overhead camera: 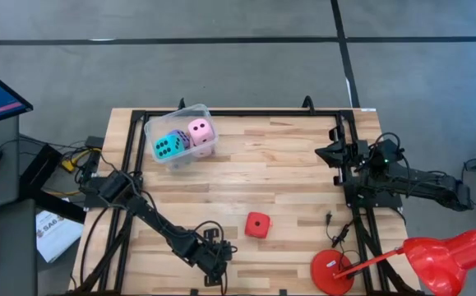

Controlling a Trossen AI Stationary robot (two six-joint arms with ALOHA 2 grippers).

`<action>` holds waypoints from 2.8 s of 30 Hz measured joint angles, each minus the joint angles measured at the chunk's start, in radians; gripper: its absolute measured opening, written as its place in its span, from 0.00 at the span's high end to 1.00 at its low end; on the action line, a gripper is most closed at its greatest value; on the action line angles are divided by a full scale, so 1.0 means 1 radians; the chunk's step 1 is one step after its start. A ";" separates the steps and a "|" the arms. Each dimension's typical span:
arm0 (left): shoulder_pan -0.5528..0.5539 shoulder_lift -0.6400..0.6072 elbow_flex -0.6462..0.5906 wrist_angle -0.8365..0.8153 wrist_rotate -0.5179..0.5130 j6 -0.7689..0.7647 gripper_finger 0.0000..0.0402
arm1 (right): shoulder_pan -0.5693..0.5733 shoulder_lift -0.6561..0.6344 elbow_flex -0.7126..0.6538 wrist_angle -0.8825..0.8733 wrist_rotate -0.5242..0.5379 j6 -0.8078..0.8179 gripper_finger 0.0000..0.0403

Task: Pick & Place Dice
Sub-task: Put the small purple dice into the transparent container

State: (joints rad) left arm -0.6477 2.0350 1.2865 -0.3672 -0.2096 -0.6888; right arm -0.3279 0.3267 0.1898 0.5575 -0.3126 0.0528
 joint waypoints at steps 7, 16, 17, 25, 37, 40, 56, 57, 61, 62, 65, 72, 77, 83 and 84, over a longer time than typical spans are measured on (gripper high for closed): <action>0.009 0.000 0.000 0.003 0.000 0.000 0.90 | 0.000 0.000 0.000 0.000 0.000 0.000 1.00; 0.021 -0.009 0.000 -0.015 0.001 0.008 0.90 | 0.000 0.000 0.000 0.000 0.000 0.000 1.00; 0.022 -0.017 0.000 -0.024 0.001 0.008 0.90 | 0.000 0.000 0.000 0.000 0.000 0.000 1.00; 0.041 -0.169 0.000 -0.210 -0.103 0.011 0.89 | 0.000 0.000 0.000 0.000 0.000 0.000 1.00; 0.175 -0.394 0.000 -0.374 -0.238 0.114 0.89 | 0.000 0.000 0.000 0.003 0.000 0.000 1.00; 0.236 -0.450 0.000 -0.376 -0.249 0.141 0.89 | 0.000 0.000 0.000 0.003 0.000 0.000 1.00; 0.625 -0.696 0.000 -0.538 -0.490 0.118 0.89 | 0.000 0.000 0.000 0.003 0.000 0.000 1.00; 0.655 -0.703 0.000 -0.550 -0.491 0.099 0.89 | 0.000 0.000 0.000 0.003 0.000 0.000 1.00; 0.764 -0.710 0.000 -0.601 -0.501 0.026 0.89 | 0.000 0.000 0.000 0.003 0.000 0.000 1.00; 0.790 -0.710 0.000 -0.611 -0.504 0.015 0.89 | 0.000 0.000 0.000 0.003 0.000 0.000 1.00; 0.861 -0.704 0.000 -0.636 -0.509 -0.024 0.89 | 0.000 0.000 0.000 0.003 0.000 0.000 1.00; 0.996 -0.710 -0.079 -0.666 -0.527 -0.094 0.89 | 0.000 0.000 0.000 0.009 0.000 0.000 1.00; 1.064 -0.716 -0.179 -0.669 -0.527 -0.162 0.89 | 0.000 0.000 0.000 0.011 0.000 0.000 1.00; 1.087 -0.727 -0.220 -0.645 -0.528 -0.162 0.86 | 0.000 0.000 0.000 0.011 0.000 -0.019 1.00; 1.087 -0.727 -0.220 -0.637 -0.525 -0.162 0.85 | 0.000 0.000 0.000 0.011 0.000 -0.023 1.00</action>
State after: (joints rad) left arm 0.4393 1.3075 1.0664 -1.0041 -0.7344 -0.8509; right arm -0.3275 0.3271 0.1898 0.5690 -0.3130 0.0296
